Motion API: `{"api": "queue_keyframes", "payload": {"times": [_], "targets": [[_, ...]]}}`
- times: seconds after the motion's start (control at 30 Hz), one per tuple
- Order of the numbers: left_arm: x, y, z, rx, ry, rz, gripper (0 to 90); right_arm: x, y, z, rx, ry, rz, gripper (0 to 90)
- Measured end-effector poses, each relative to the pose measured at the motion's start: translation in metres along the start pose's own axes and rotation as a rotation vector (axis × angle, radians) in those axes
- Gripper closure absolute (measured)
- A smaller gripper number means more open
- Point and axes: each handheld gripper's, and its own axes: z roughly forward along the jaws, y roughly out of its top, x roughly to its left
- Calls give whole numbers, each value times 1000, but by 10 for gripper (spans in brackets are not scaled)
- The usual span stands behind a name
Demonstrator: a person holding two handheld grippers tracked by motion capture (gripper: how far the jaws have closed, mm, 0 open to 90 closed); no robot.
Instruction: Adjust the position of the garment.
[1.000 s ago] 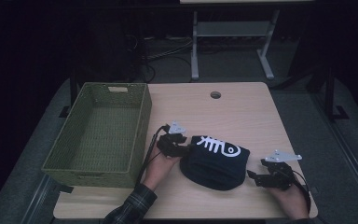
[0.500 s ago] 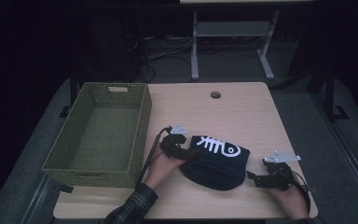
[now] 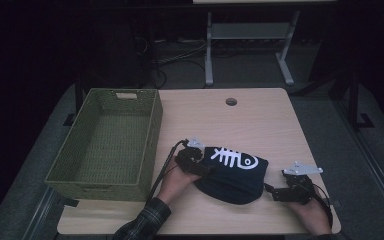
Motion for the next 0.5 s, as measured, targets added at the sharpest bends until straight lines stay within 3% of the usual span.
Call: {"api": "queue_keyframes", "payload": {"times": [0.07, 0.27, 0.37, 0.5], "targets": [[0, 0, 0, -1, -34, 2, 327, 0, 0, 0, 0, 0, 0, 141], [1, 0, -1, -2, -65, 1, 504, 0, 0, 0, 0, 0, 1, 141], [2, -1, 0, -3, -105, -22, 607, 0, 0, 0, 0, 0, 0, 141], [-2, 2, -1, 0, -90, 2, 692, 0, 0, 0, 0, 0, 0, 138]]}}
